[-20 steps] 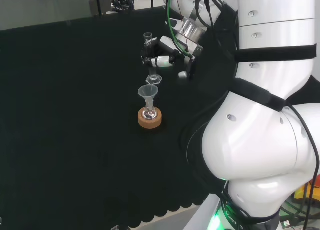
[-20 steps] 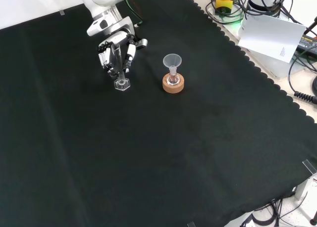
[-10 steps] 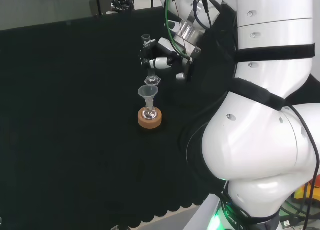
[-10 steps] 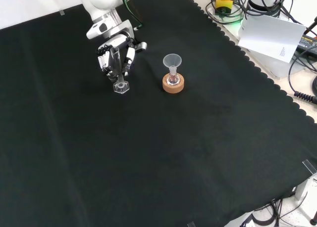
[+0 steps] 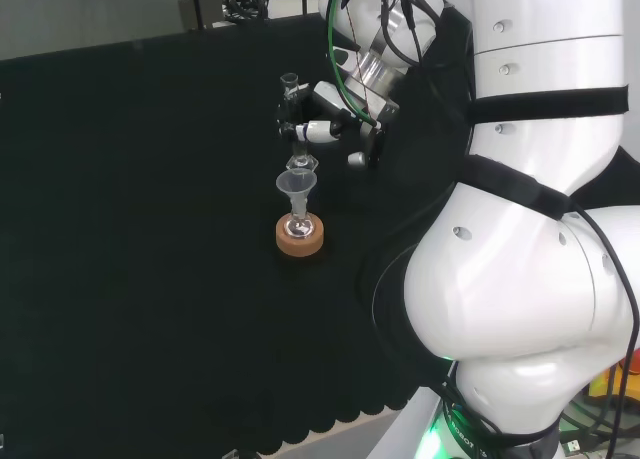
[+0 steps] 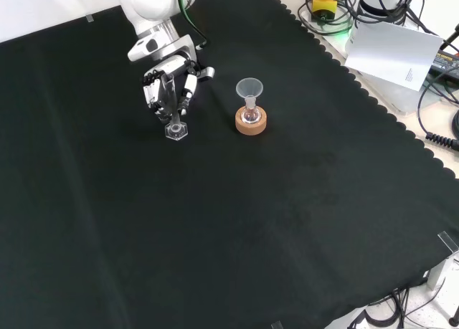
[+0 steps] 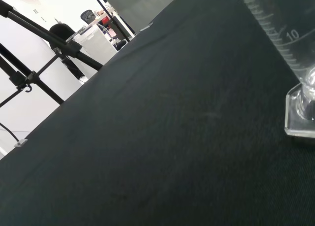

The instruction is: Put the graduated cylinder back on the table.

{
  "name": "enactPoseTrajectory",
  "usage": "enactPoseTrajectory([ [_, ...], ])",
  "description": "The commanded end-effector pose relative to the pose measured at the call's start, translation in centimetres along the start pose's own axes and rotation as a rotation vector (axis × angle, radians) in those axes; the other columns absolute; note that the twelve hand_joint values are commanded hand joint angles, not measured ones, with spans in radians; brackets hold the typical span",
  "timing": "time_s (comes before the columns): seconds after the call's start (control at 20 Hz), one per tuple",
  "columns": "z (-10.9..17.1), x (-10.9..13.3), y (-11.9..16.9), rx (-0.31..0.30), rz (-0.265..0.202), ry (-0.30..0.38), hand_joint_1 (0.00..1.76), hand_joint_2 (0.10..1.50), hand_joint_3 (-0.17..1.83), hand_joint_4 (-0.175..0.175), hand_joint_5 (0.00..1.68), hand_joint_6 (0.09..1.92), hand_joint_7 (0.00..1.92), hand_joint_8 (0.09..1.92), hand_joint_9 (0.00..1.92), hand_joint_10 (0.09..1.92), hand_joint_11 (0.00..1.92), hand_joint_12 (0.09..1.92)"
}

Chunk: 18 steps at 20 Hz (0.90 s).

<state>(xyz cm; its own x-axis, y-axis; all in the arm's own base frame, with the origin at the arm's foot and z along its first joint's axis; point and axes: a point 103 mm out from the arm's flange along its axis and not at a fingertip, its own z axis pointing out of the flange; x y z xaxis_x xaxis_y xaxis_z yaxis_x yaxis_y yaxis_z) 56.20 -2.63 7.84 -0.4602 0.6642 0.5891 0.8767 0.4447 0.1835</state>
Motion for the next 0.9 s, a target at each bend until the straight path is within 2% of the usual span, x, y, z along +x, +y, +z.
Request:
enactPoseTrajectory([
  [0.05,0.3,0.1,-0.4,0.007,-0.007,0.006,1.1,1.2,0.0,-0.142,0.83,1.23,0.93,0.57,1.28,0.09,1.13,0.84],
  [0.3,0.6,-0.1,-0.9,0.022,0.006,0.051,1.07,1.2,0.0,-0.07,0.83,1.23,0.8,0.65,1.22,0.09,1.0,0.96],
  [0.4,0.6,-0.1,-1.0,0.025,0.006,0.057,1.07,1.17,-0.02,-0.043,0.78,0.98,0.75,0.64,1.19,0.09,0.95,0.99],
  [0.55,0.2,-0.1,-1.1,0.034,0.009,0.062,1.04,1.16,-0.1,-0.039,0.72,0.78,0.68,0.62,1.14,0.09,0.87,1.04],
  [0.75,-0.3,0.1,-0.9,0.041,0.013,0.054,1.0,1.15,-0.17,-0.039,0.65,0.73,0.62,0.62,1.07,0.09,0.77,1.1],
  [0.9,-0.9,0.3,-0.7,0.039,0.016,0.047,0.96,1.13,-0.17,-0.038,0.57,0.69,0.56,0.62,0.97,0.09,0.62,1.19],
])
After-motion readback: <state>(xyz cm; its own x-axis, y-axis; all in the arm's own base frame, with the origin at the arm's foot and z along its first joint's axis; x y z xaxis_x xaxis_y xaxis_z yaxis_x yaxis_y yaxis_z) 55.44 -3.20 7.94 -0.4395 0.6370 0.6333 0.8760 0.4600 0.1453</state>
